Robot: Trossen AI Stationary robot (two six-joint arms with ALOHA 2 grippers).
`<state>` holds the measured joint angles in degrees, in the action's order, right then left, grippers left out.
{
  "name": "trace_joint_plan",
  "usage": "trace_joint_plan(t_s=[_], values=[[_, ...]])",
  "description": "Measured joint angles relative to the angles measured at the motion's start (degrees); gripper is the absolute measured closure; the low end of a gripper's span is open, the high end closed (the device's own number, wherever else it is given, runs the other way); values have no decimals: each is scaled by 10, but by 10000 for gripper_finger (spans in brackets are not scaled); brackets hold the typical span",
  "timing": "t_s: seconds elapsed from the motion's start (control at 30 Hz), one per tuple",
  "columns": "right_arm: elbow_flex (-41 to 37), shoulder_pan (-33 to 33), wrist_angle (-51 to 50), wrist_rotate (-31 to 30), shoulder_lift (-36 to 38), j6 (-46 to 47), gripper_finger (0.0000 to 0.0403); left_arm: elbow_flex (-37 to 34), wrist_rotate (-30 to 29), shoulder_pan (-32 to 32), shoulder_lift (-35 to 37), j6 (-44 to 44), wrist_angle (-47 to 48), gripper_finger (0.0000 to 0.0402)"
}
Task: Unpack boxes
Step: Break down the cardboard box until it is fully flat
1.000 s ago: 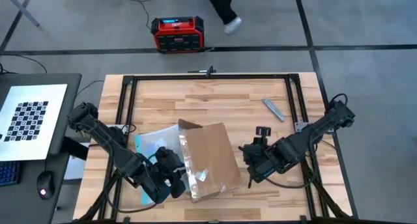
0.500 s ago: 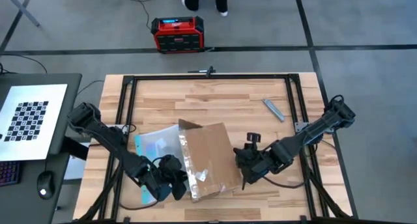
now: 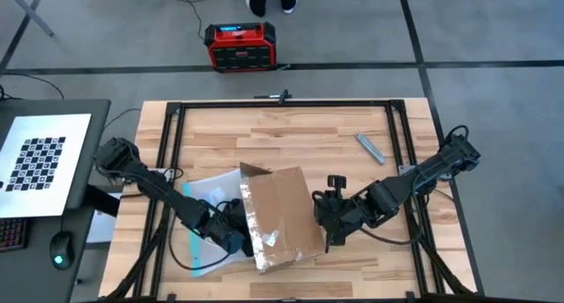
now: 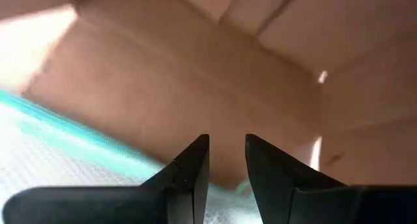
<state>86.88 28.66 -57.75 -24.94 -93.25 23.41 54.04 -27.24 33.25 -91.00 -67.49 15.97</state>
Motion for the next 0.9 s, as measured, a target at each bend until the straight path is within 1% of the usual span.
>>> trace_joint_plan(t_s=[0.1,0.17,0.3,0.4,0.47,0.6,0.73,0.9], values=[[-15,-4,-9,7,0,-1,265,0,25,-2,-20,2,6,320],[-26,-7,-4,9,0,-1,265,1,44,-8,-47,7,4,320],[-50,-15,-3,27,-1,-1,265,9,92,-31,-100,42,-41,320],[-54,-19,-1,36,-1,0,265,25,124,-49,-129,58,-42,320],[-54,-19,4,37,-1,-4,265,37,136,-60,-146,82,-50,320],[-54,-18,13,43,-1,-13,265,58,160,-89,-182,133,-109,320],[-50,-18,6,47,1,-17,265,87,186,-120,-216,171,-141,320],[-1,-18,-10,46,0,-51,265,137,200,-159,-261,221,-150,320]])
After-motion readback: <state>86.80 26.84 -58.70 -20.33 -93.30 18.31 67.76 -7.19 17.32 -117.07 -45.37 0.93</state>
